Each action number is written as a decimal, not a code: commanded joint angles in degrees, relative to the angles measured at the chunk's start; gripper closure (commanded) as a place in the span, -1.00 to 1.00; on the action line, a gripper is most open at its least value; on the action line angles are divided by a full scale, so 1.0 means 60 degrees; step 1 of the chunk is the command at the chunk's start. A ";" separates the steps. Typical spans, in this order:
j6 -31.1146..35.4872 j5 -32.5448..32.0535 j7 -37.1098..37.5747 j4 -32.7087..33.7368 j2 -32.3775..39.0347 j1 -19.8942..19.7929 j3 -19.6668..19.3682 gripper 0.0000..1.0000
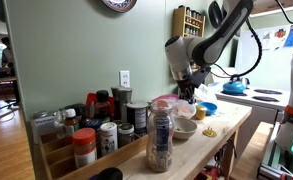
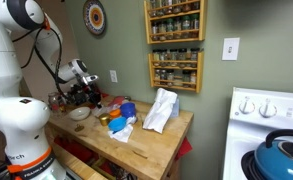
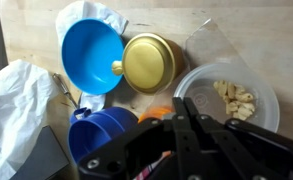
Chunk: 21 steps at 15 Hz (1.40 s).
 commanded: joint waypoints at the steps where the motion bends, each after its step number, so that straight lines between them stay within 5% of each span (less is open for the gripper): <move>1: 0.0553 0.1032 -0.1436 -0.0510 -0.0374 -0.0268 -0.0163 0.98; 11: 0.0509 0.2946 -0.4303 -0.0505 -0.0055 -0.0360 -0.0299 0.98; 12: 0.0476 0.2966 -0.4353 -0.0502 -0.0045 -0.0351 -0.0312 0.80; 13: 0.0403 0.2972 -0.4327 -0.0482 -0.0048 -0.0344 -0.0325 0.42; 21: 0.0298 0.2983 -0.4039 -0.0721 -0.1263 -0.0291 -0.0238 -0.74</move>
